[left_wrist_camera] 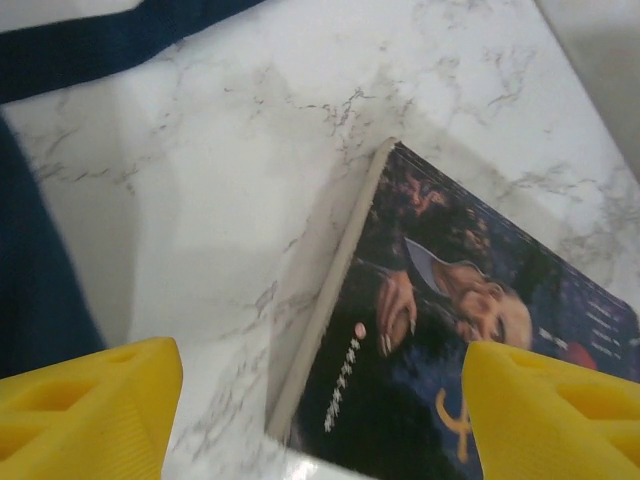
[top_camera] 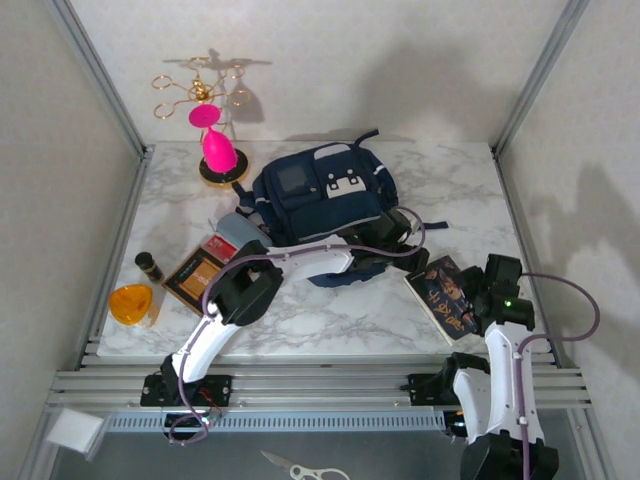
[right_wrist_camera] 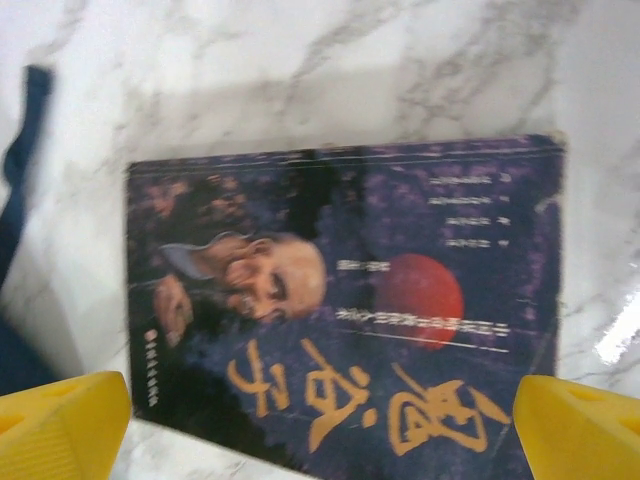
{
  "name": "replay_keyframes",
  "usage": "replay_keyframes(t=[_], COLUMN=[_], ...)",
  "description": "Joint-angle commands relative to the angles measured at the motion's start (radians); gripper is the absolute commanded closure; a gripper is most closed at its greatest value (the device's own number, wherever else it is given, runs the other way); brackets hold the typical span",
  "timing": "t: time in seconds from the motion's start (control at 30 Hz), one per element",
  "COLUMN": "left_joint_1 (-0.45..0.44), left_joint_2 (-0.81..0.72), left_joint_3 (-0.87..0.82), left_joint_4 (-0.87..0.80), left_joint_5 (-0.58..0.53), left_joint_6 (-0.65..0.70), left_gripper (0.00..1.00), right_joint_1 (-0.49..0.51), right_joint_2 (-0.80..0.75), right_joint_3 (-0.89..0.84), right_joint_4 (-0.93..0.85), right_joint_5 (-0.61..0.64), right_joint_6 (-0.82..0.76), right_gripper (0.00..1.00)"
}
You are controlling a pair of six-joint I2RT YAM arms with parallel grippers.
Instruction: Pack books, pencil case, and school supplies into a backpack
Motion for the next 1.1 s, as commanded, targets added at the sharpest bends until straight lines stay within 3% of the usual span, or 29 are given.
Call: replay_keyframes(t=[0.0, 0.2, 0.5, 0.67, 0.93, 1.07], left_joint_1=[0.001, 0.000, -0.009, -0.040, -0.074, -0.121], left_joint_2=[0.069, 0.176, 0.187, 0.116, -0.075, -0.132], left_joint_3=[0.096, 0.182, 0.161, 0.058, -0.233, -0.315], left_joint_4=[-0.047, -0.077, -0.103, -0.102, 0.034, 0.091], left_joint_5=[0.023, 0.087, 0.166, 0.194, 0.197, 0.192], left_joint_6=[0.014, -0.014, -0.029, -0.016, -0.082, -0.106], left_gripper=[0.27, 0.28, 0.36, 0.38, 0.40, 0.41], right_joint_1=[-0.050, -0.116, -0.163, -0.164, -0.156, -0.133], right_joint_2=[0.010, 0.073, 0.164, 0.279, 0.517, 0.595], right_joint_3=[-0.054, -0.122, -0.191, -0.131, 0.055, 0.142], right_joint_4=[0.006, 0.105, 0.298, 0.410, 0.534, 0.535], right_joint_5=[0.075, 0.043, -0.067, -0.145, -0.294, -0.282], right_joint_6=[0.060, 0.060, 0.036, -0.015, -0.090, -0.101], right_gripper=[0.01, 0.01, 0.01, 0.01, 0.01, 0.01])
